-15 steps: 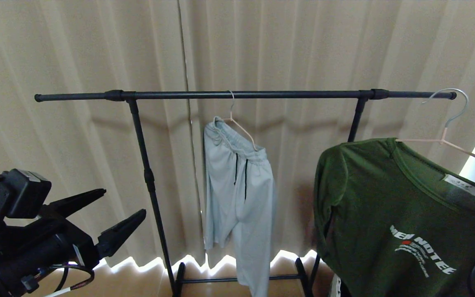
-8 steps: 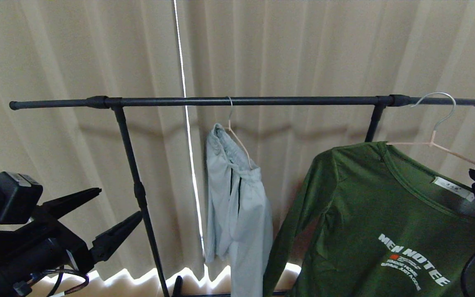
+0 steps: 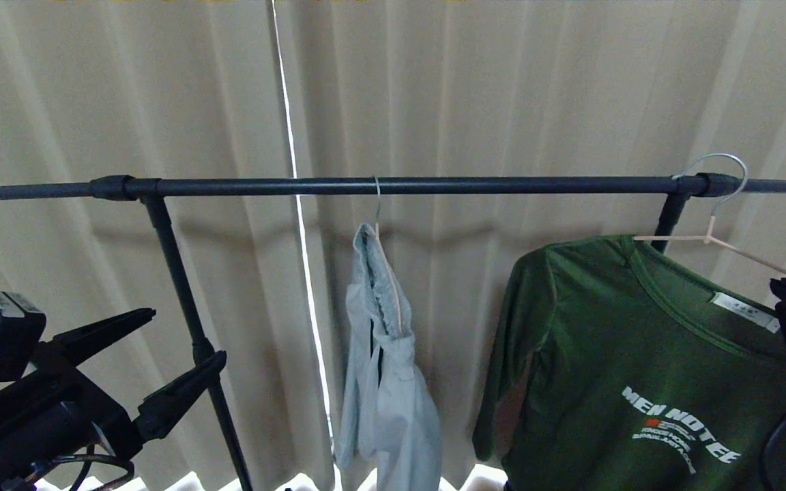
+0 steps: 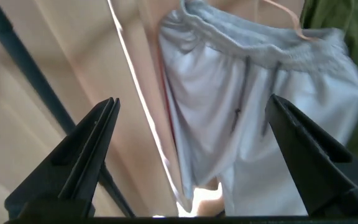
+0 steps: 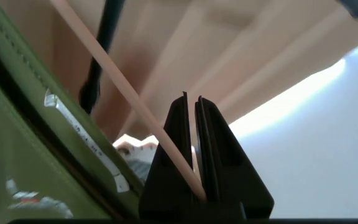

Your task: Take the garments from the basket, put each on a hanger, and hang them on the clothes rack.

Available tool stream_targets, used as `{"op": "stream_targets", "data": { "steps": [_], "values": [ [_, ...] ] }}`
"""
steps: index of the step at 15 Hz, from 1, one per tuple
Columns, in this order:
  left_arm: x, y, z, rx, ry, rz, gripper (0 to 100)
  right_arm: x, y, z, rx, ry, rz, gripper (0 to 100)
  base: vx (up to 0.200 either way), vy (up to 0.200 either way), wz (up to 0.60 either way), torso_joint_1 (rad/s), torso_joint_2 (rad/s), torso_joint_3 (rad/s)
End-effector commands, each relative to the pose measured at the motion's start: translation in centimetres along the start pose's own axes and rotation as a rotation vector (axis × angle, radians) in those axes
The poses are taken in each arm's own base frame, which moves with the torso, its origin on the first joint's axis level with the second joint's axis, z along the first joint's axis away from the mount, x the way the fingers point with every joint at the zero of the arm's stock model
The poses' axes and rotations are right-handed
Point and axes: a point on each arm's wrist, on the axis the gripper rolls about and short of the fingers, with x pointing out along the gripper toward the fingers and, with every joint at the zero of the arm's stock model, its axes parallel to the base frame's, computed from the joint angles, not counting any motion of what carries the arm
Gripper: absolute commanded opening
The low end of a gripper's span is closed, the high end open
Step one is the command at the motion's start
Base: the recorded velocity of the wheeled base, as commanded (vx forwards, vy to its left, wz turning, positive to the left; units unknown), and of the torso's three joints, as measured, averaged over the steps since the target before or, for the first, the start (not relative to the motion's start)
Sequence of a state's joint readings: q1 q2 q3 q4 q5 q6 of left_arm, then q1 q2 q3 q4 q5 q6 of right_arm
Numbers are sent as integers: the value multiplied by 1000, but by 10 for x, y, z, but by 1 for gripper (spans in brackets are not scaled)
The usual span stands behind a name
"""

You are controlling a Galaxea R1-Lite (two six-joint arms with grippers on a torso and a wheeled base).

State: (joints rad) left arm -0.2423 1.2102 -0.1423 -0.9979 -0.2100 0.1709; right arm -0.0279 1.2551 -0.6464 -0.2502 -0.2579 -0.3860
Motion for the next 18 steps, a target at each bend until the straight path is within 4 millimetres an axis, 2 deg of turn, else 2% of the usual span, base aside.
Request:
{"op": "stream_targets", "data": {
  "steps": [1, 4, 6, 8, 10, 12, 18],
  "values": [
    [-1, 0, 0, 0, -1, 0, 100, 3, 4, 3, -9, -3, 19, 0, 0, 0, 0, 0, 0, 0],
    [-8, -2, 0, 3, -16, 3, 100, 10, 12, 12, -25, -14, 53, 0, 0, 0, 0, 0, 0, 0],
    [-14, -2, 5, 11, -54, 8, 100, 23, 19, 25, -38, -8, 43, 0, 0, 0, 0, 0, 0, 0],
    [-18, -2, 10, 16, -85, 13, 100, 34, 28, 30, -61, 18, 46, 0, 0, 0, 0, 0, 0, 0],
    [-32, -3, 21, 33, -169, 25, 100, 62, 43, 47, -81, 37, 28, 0, 0, 0, 0, 0, 0, 0],
    [-38, -4, 26, 55, -207, 32, 100, 80, 50, 50, -90, 67, 11, 0, 0, 0, 0, 0, 0, 0],
    [-38, -4, 26, 61, -204, 32, 100, 84, 59, 43, -112, 97, 34, 0, 0, 0, 0, 0, 0, 0]
  ]
}}
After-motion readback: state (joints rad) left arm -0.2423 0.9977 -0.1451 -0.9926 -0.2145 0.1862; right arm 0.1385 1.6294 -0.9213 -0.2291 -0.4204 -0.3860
